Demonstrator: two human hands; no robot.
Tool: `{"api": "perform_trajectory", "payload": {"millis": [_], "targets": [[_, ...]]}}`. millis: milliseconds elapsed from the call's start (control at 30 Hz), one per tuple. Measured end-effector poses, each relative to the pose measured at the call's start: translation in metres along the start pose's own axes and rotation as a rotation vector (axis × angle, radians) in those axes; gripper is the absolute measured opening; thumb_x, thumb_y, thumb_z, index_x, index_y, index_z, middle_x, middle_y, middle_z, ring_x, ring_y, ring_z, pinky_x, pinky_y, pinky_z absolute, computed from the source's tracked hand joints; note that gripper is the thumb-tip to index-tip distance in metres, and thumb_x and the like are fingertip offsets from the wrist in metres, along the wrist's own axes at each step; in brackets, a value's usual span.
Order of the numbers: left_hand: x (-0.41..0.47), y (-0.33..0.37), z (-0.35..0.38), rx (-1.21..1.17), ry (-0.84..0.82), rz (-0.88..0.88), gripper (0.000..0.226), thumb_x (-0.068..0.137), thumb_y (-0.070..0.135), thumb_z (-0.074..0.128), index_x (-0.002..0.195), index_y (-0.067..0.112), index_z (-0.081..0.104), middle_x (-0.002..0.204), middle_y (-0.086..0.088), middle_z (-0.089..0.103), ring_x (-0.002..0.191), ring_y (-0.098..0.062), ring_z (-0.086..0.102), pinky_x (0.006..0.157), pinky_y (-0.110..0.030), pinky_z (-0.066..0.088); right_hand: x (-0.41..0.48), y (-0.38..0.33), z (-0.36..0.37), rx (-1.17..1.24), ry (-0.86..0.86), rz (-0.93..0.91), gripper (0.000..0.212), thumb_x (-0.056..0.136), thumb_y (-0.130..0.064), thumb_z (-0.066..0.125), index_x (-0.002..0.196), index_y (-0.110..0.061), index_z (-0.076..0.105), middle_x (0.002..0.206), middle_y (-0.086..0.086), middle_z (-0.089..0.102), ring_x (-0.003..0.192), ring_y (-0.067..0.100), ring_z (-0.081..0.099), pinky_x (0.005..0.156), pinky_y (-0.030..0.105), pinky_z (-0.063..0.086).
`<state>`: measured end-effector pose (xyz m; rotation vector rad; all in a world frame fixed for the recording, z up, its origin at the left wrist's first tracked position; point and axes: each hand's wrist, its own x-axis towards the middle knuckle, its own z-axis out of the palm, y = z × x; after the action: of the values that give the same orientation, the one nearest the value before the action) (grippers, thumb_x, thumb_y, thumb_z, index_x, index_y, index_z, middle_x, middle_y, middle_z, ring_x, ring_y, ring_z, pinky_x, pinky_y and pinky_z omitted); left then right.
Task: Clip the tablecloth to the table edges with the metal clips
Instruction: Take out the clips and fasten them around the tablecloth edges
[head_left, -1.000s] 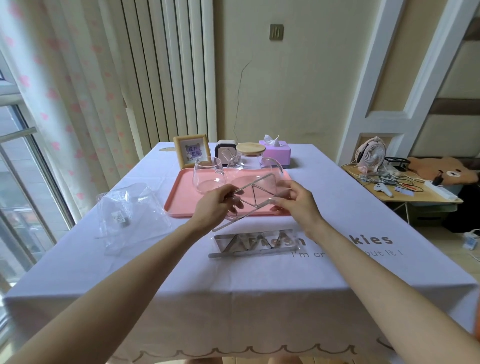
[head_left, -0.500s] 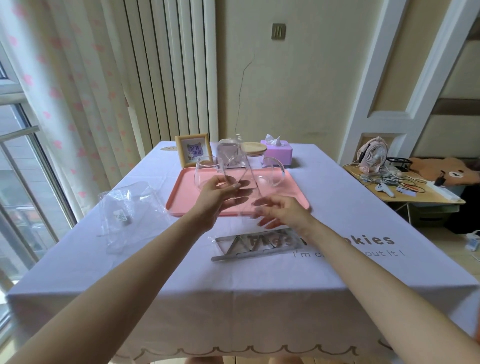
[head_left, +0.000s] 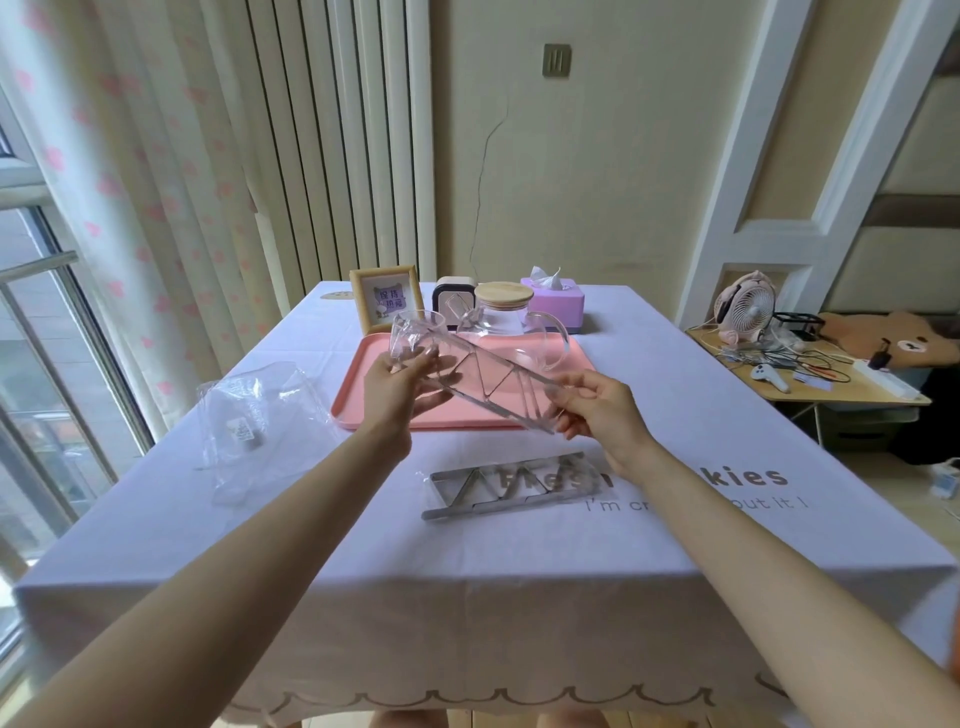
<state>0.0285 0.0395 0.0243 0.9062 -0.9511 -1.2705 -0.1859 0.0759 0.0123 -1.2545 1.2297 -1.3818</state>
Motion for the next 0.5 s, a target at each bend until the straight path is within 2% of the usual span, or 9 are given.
{"api": "perform_trajectory", "payload": {"millis": [67, 133, 233, 300, 367, 500], "targets": [[0.000, -0.001, -0.004, -0.010, 0.029, 0.006, 0.024, 0.093, 0.017, 0.055, 0.112, 0.002, 0.054, 0.090, -0.010, 0.071, 0.071, -0.018, 0.071, 0.058, -0.027, 0.057, 0.002, 0.001, -0.003, -0.011, 0.049, -0.020, 0.003, 0.085, -0.004, 0.064, 0.087, -0.005, 0.062, 0.065, 0.013, 0.060, 0.039, 0.008, 0.050, 0.041, 0.017, 0.043], [0.000, 0.001, -0.008, -0.002, 0.007, -0.024, 0.021, 0.093, 0.016, 0.053, 0.108, 0.001, 0.057, 0.091, -0.009, 0.070, 0.072, -0.017, 0.071, 0.058, -0.026, 0.057, 0.004, 0.002, -0.006, -0.030, 0.098, -0.037, 0.005, 0.086, -0.004, 0.063, 0.082, -0.007, 0.063, 0.064, 0.012, 0.058, 0.039, 0.008, 0.048, 0.041, 0.018, 0.041], [0.001, 0.006, -0.016, 0.079, -0.147, -0.078, 0.011, 0.093, 0.009, 0.053, 0.100, 0.004, 0.059, 0.094, -0.008, 0.070, 0.074, -0.017, 0.072, 0.060, -0.027, 0.058, 0.006, 0.004, -0.012, -0.069, 0.164, -0.057, 0.007, 0.085, -0.005, 0.065, 0.082, -0.011, 0.065, 0.065, 0.010, 0.059, 0.041, 0.009, 0.047, 0.044, 0.018, 0.040], [0.000, 0.008, -0.020, 0.151, -0.217, -0.069, 0.007, 0.090, 0.002, 0.055, 0.093, 0.008, 0.058, 0.093, -0.007, 0.070, 0.079, -0.017, 0.071, 0.063, -0.030, 0.059, 0.006, 0.005, -0.015, -0.073, 0.176, -0.066, 0.010, 0.083, -0.003, 0.066, 0.082, -0.013, 0.066, 0.069, 0.010, 0.062, 0.045, 0.010, 0.050, 0.048, 0.017, 0.045], [0.001, 0.008, -0.023, 0.187, -0.206, -0.060, 0.013, 0.087, -0.005, 0.055, 0.087, 0.009, 0.055, 0.091, -0.008, 0.069, 0.082, -0.019, 0.069, 0.064, -0.031, 0.060, 0.006, 0.006, -0.016, -0.064, 0.178, -0.082, 0.016, 0.081, 0.003, 0.066, 0.080, -0.013, 0.066, 0.072, 0.009, 0.063, 0.050, 0.010, 0.056, 0.054, 0.017, 0.051], [0.004, 0.003, -0.025, 0.335, -0.181, -0.093, 0.007, 0.088, 0.008, 0.059, 0.094, 0.007, 0.055, 0.094, -0.011, 0.061, 0.084, -0.024, 0.063, 0.062, -0.023, 0.058, 0.006, 0.006, -0.013, -0.059, 0.212, -0.111, 0.020, 0.080, 0.011, 0.063, 0.080, -0.010, 0.063, 0.077, 0.008, 0.062, 0.054, 0.012, 0.062, 0.057, 0.016, 0.053]]}}
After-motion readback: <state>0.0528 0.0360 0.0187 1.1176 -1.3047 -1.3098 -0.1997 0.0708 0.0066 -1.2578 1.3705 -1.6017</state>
